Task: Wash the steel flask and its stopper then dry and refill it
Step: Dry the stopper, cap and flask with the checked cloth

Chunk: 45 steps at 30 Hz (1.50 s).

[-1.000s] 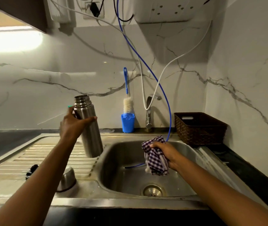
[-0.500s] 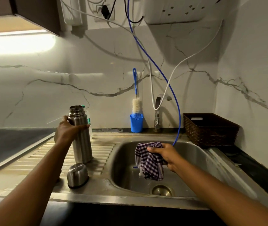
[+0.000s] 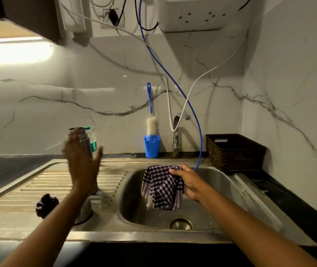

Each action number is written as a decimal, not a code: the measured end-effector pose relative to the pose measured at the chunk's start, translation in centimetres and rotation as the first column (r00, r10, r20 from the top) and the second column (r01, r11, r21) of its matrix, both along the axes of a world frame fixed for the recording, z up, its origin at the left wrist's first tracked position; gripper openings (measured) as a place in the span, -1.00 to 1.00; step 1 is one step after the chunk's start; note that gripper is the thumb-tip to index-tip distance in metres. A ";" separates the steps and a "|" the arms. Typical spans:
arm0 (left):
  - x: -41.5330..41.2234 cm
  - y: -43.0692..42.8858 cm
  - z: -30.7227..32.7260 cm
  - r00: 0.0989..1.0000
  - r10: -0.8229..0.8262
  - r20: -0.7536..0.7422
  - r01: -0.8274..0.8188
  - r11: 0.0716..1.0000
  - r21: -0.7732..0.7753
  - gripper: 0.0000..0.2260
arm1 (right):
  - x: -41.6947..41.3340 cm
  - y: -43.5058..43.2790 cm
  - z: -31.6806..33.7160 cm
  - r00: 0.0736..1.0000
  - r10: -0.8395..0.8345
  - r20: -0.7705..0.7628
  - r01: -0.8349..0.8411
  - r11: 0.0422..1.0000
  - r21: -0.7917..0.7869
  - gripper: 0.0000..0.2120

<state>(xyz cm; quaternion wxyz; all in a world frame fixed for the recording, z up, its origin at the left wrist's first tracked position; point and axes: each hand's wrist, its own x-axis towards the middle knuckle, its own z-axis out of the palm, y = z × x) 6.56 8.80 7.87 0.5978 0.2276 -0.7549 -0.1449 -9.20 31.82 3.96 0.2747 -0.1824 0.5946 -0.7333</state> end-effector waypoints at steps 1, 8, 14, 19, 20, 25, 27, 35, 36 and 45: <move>-0.6 2.4 -0.3 0.992 -0.118 0.033 0.121 0.989 -0.084 -0.38 | 0.0 0.1 0.3 1.000 -0.001 0.010 0.001 1.000 -0.014 -0.70; -6.1 10.5 -1.9 0.603 -0.797 0.035 0.458 0.382 0.803 -0.76 | -0.8 1.8 1.5 0.988 -0.014 0.156 0.031 0.994 -0.105 -0.75; -9.1 12.0 -2.7 0.707 -0.707 -0.017 0.511 0.493 0.704 -0.72 | -1.2 2.0 1.0 0.998 -0.034 -0.044 0.042 0.978 0.205 -0.72; -10.6 12.3 -3.2 0.757 -0.637 -0.145 0.521 0.455 0.722 -0.75 | -0.7 1.2 0.3 0.836 -0.119 -0.536 0.316 0.902 0.293 -0.60; -10.6 12.0 -3.4 0.749 -0.617 -0.240 0.553 0.384 0.739 -0.75 | -0.3 1.2 0.4 0.738 -0.097 -0.667 0.372 0.884 0.284 -0.63; -10.7 11.8 -2.5 0.743 -0.638 -0.200 0.446 0.250 0.859 -0.71 | 0.4 2.5 1.4 0.604 0.344 -0.719 -0.070 0.921 0.383 -0.42; -11.2 11.2 -3.0 0.808 -0.585 0.070 0.271 0.474 0.838 -0.67 | 0.2 2.7 1.1 0.435 0.430 -0.791 0.001 0.879 0.478 -0.31; -10.5 10.3 -3.5 0.617 -0.701 -0.358 0.361 -0.152 0.920 -0.23 | -1.2 3.7 1.8 0.814 0.265 -0.517 -0.136 0.952 0.273 -0.87; -10.1 11.1 -3.1 0.590 -0.728 -0.351 0.369 -0.143 0.918 -0.31 | -1.3 3.7 1.7 0.836 0.267 -0.479 -0.152 0.952 0.266 -0.88; -9.9 13.0 -4.5 0.478 -0.817 -0.323 0.371 -0.145 0.917 -0.74 | -0.9 3.1 3.3 0.988 0.067 -0.139 -0.066 0.998 0.014 -0.54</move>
